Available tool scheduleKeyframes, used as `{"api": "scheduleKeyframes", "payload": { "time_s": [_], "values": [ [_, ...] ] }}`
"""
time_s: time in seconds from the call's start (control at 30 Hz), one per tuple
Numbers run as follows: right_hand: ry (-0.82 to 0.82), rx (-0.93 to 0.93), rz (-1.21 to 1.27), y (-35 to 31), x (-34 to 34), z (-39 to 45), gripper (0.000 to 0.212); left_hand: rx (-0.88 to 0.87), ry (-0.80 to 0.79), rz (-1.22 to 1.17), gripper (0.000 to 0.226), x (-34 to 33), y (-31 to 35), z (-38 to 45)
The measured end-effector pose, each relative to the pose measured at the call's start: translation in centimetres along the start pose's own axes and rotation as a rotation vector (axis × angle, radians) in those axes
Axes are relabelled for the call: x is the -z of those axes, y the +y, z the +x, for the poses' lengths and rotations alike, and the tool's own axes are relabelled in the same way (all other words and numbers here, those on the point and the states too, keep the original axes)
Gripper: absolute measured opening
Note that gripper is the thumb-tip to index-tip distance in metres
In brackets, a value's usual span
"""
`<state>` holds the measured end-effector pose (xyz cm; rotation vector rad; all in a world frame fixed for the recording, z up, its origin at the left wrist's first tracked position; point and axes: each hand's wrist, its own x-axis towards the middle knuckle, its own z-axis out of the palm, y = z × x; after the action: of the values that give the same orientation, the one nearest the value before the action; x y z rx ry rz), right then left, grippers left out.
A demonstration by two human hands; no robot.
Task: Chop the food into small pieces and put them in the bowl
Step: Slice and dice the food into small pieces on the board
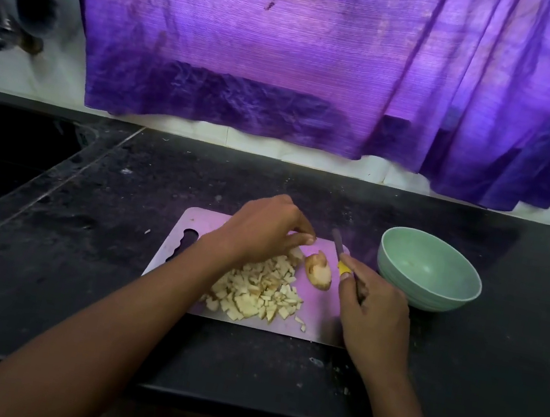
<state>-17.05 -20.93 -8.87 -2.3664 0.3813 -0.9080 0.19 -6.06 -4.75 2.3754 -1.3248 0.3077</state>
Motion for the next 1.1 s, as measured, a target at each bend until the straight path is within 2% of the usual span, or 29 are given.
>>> {"api": "scheduleKeyframes", "payload": {
  "time_s": [0.07, 0.2, 0.33, 0.43, 0.53, 0.73, 0.97, 1.1],
  "values": [
    [-0.017, -0.005, -0.001, 0.0, 0.0, 0.0, 0.037, 0.008, -0.027, 0.0, 0.025, 0.3, -1.0, 0.0],
    [-0.059, 0.042, 0.02, 0.1, 0.0, -0.1, 0.035, 0.044, -0.187, -0.043, 0.034, 0.4, -1.6, 0.0],
    [-0.135, 0.081, 0.008, 0.3, -0.4, -0.1, 0.033, 0.002, -0.203, -0.051, 0.031, 0.0, -1.5, 0.1],
    [-0.16, 0.105, -0.066, 0.4, -0.5, -0.1, 0.039, -0.028, -0.2, -0.028, 0.027, -0.1, -1.8, 0.2],
    [-0.192, 0.105, -0.104, 0.3, -0.4, -0.2, 0.044, -0.038, -0.144, -0.004, 0.022, -0.3, -1.8, 0.2],
    [-0.207, 0.063, -0.115, 0.3, -0.6, -0.1, 0.043, -0.021, 0.044, 0.127, 0.026, -1.2, -0.8, 0.4],
    [-0.2, 0.054, -0.114, 0.5, -0.7, -0.2, 0.04, 0.228, 0.235, 0.016, 0.027, 0.9, -2.0, 0.1],
    [-0.187, 0.049, -0.119, 0.7, -0.9, -0.2, 0.038, 0.438, 0.251, -0.024, 0.024, 3.0, -4.7, -0.2]
  ]
}}
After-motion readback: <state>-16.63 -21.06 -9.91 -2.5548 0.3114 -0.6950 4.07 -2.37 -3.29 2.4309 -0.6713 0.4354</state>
